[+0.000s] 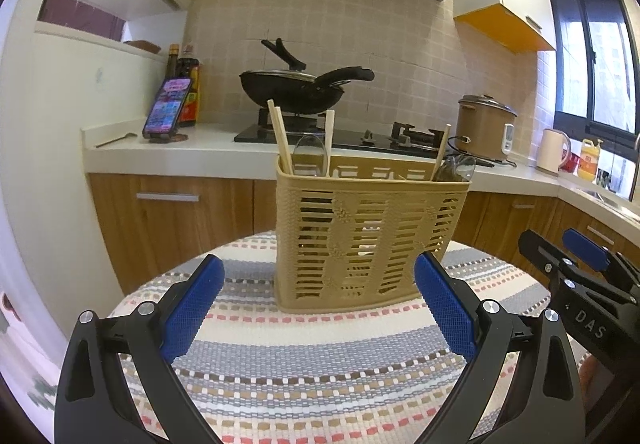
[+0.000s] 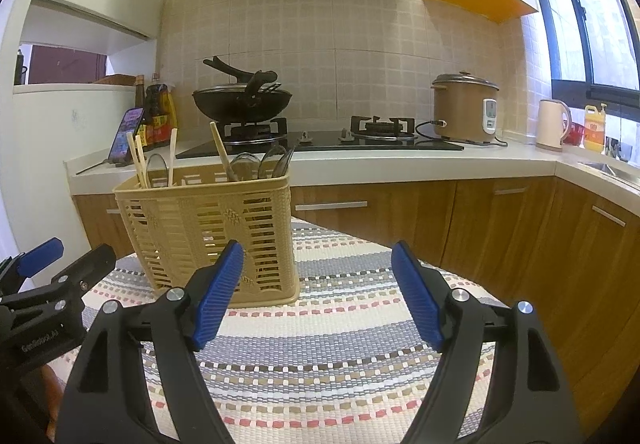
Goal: Organize utensils
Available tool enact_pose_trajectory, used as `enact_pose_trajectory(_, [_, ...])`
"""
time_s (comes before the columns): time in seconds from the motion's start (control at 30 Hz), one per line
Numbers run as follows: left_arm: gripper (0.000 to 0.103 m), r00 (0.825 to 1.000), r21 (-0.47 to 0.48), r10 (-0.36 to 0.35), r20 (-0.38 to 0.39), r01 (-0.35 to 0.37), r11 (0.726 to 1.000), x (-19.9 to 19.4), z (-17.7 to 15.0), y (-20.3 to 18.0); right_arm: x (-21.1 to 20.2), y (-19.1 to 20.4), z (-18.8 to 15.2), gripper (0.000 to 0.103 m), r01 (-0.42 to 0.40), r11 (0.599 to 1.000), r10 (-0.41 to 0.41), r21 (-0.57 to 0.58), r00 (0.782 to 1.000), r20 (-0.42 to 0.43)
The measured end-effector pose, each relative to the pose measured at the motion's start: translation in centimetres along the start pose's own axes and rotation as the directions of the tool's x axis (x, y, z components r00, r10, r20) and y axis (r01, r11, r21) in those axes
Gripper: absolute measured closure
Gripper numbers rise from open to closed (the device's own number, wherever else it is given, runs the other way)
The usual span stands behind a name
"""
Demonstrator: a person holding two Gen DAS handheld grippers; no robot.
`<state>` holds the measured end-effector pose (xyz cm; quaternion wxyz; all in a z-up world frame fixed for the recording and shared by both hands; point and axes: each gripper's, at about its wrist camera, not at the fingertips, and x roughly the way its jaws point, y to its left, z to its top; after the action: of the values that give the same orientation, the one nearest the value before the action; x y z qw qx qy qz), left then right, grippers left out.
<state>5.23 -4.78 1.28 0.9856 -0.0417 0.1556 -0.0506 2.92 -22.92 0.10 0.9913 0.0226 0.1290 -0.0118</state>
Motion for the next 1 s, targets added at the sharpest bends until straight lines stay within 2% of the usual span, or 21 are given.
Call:
enact_pose_trajectory(0.3, [0.01,1.0,-0.004,0.019,-0.013,-0.019,1.0,0.3,-0.1,0.2,-0.7,0.3,0.0,0.029,0.001,1.0,-0.001,-0.013,1.0,0.022])
enact_pose_trajectory(0.4, [0.01,1.0,-0.005,0.023,-0.016,-0.023,1.0,0.4,-0.1,0.2,-0.8,0.1,0.0,0.025,0.004,1.0,-0.004,-0.008,1.0,0.027])
enact_pose_trajectory(1.0, [0.01,0.998,-0.005,0.039,-0.041,-0.039,0.999,0.8,-0.3,0.2,-0.7,-0.9,0.2,0.021,0.0,1.0,-0.001,0.031,1.0,0.018])
